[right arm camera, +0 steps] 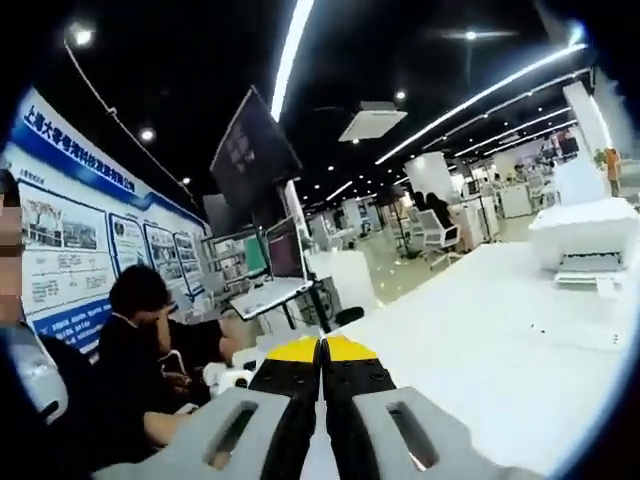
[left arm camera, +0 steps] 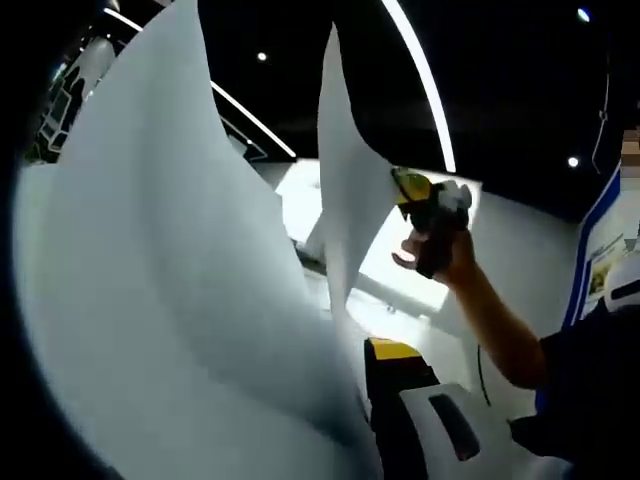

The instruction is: Organize the stack of printing papers by aligning and flattening the scattered papers on the table

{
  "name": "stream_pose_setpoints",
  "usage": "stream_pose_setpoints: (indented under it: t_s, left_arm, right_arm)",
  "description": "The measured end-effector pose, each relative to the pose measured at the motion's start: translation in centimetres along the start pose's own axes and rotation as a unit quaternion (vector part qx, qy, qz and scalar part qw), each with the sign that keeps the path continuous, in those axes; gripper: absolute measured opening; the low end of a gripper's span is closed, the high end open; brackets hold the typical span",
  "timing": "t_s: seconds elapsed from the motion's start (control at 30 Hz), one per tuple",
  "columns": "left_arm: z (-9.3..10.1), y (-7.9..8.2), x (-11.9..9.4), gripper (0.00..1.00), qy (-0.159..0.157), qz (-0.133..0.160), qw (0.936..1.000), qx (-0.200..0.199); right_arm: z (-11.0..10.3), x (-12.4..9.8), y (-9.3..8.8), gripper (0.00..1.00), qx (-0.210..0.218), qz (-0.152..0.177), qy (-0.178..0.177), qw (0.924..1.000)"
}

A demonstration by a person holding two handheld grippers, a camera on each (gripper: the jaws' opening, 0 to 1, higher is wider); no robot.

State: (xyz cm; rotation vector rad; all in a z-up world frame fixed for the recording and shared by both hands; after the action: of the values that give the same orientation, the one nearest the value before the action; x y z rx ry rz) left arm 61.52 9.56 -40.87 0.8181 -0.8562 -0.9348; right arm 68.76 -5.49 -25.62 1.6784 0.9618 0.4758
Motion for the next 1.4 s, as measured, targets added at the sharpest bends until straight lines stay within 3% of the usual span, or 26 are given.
stream_pose_setpoints:
  t_s: [0.2,0.27,0.4,0.5,0.63,1.07,1.13,1.4]
  left_arm:
    - [-0.6,0.2,-0.3,0.22,0.000,0.002,1.0000,0.001]
    - [-0.7,0.2,-0.4,0.22,0.001,0.001,1.0000,0.002]
    - [-1.0,0.2,-0.4,0.20,0.004,0.000,1.0000,0.000]
    - [-1.2,0.1,-0.6,0.13,0.013,-0.009,0.9999,0.002]
    - [-1.2,0.0,-0.6,0.13,0.012,-0.011,0.9999,0.004]
    - [-1.4,-0.4,-0.6,0.07,0.023,-0.030,0.9990,0.024]
    - [-1.4,-0.3,-0.6,0.07,0.023,-0.029,0.9991,0.022]
    - [-1.6,-0.2,-0.9,0.06,0.022,-0.028,0.9990,0.027]
  right_arm:
    - [0.9,1.7,-0.2,0.00,0.092,-0.027,-0.006,0.9953]
    - [2.7,2.4,1.2,0.00,0.133,-0.036,0.009,0.9905]
    - [1.8,3.1,0.7,0.00,0.178,-0.051,0.023,0.9825]
    - [1.9,3.1,0.2,0.00,0.175,-0.064,0.019,0.9824]
    - [2.7,2.7,0.2,0.00,0.179,-0.066,0.020,0.9815]
    - [1.8,2.0,-0.9,0.00,0.184,-0.048,0.019,0.9816]
    - [2.4,2.0,-0.3,0.03,0.156,-0.027,0.022,0.9871]
    - [3.3,2.2,-1.3,0.23,0.070,-0.010,0.007,0.9975]
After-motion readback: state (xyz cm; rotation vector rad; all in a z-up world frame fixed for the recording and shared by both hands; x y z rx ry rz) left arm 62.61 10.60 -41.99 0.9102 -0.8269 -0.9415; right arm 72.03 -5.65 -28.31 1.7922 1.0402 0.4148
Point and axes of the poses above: the point that each gripper's makers call its tool centre point, and the gripper's own axes: x roughly forward along the fingers, z roughly to its right, y roughly out of its top, the point moved 6 cm from there along -x, roughly backward along the fingers, and after that the axes turned 15 degrees about -y, right-handed, at the moved point
